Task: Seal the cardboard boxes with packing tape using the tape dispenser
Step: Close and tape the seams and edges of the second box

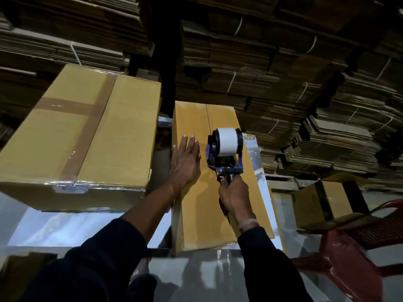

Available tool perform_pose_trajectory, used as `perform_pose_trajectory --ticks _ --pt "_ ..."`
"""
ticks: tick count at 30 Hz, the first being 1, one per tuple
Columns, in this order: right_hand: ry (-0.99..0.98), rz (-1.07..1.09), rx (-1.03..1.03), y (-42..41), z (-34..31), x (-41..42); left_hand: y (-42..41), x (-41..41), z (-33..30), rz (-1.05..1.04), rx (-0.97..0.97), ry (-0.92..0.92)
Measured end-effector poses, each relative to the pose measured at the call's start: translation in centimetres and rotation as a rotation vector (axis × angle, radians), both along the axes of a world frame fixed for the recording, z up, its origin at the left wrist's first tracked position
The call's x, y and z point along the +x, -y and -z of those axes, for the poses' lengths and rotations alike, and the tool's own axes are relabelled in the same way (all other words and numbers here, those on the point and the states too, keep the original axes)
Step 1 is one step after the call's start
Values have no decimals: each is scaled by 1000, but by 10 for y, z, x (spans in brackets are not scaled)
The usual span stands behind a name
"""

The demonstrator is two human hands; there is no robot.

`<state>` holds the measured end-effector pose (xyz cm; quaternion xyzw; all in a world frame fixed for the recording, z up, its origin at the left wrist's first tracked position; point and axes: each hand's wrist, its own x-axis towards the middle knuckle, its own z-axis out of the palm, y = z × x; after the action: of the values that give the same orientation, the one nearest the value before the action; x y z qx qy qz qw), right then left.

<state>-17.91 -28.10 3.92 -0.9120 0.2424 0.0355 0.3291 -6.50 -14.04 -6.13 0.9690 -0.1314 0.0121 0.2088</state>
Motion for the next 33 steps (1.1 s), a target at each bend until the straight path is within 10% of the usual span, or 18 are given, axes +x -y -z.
perform_pose_trajectory --ticks 19,33 --pt "46 4 13 8 15 -71 -1 -24 -11 -1 10 -7" --pt "64 -6 26 8 13 -70 3 -210 -8 204 42 78"
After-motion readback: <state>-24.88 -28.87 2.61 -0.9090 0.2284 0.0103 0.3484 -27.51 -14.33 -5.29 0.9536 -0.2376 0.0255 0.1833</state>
